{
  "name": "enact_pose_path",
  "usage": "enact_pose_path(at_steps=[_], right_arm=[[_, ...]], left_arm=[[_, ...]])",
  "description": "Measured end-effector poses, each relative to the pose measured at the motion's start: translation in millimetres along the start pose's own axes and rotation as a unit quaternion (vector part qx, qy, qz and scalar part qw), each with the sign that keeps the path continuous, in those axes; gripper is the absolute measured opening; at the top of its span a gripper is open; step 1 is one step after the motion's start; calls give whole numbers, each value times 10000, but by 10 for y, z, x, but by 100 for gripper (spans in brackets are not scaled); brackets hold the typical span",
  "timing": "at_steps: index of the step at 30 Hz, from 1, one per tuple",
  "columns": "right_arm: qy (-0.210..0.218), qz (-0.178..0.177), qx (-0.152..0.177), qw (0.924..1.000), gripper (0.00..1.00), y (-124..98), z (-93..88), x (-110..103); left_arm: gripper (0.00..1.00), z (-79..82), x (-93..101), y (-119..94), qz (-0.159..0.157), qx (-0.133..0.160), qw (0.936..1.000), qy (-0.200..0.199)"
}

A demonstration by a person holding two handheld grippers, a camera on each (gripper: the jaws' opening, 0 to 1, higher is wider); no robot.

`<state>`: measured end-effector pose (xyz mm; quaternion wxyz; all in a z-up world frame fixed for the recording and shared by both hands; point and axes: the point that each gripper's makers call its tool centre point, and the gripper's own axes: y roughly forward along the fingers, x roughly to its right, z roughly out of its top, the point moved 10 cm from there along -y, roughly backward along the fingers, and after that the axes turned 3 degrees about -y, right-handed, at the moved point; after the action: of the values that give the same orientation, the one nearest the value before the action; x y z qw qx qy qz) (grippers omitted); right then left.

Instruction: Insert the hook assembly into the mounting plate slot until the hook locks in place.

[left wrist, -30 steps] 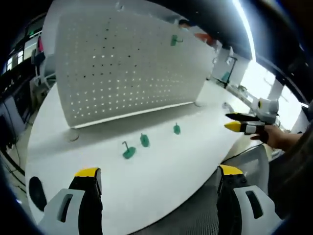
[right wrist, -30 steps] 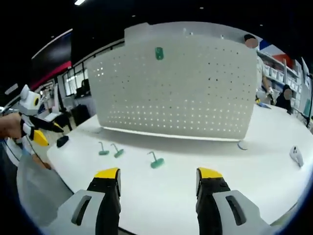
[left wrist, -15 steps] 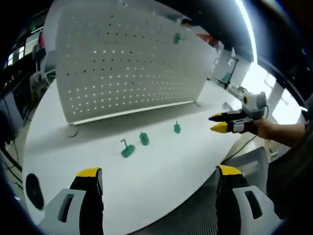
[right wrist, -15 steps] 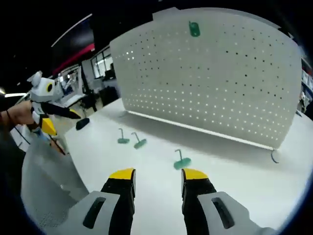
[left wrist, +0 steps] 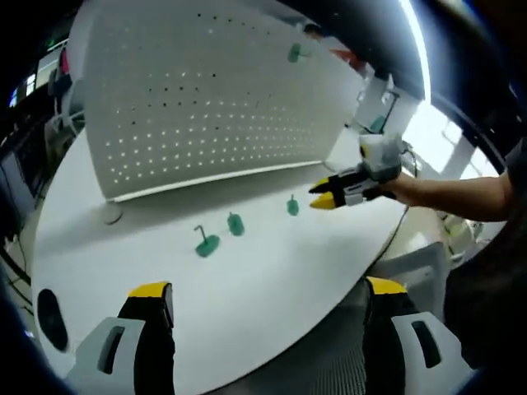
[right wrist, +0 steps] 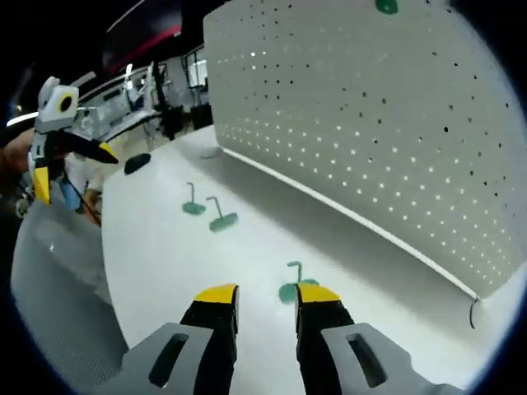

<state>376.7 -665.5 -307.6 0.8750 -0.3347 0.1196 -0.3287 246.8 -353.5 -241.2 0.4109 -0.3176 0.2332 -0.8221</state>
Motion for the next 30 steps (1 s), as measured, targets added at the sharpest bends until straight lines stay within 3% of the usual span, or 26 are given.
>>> enact_pose_path(at_steps=[12, 14, 16, 26, 30], right_arm=[[-162, 302, -427, 9985, 18, 277, 25, 224], [-367, 407, -590, 9968, 18, 318, 19, 230], [-504, 418, -571, 9962, 18, 363, 33, 235], [-392, 608, -664, 9952, 14, 545, 53, 271], [-461, 655, -693, 9944, 8, 574, 90, 267]], left_arm=[[96, -18, -59, 26, 24, -85, 9999, -125], [96, -21, -72, 31, 25, -110, 9998, -141], [96, -28, -90, 44, 32, -141, 9998, -160], [95, 3, -122, 62, 33, -164, 9997, -204], [94, 1, -146, 56, 66, -175, 9996, -214]])
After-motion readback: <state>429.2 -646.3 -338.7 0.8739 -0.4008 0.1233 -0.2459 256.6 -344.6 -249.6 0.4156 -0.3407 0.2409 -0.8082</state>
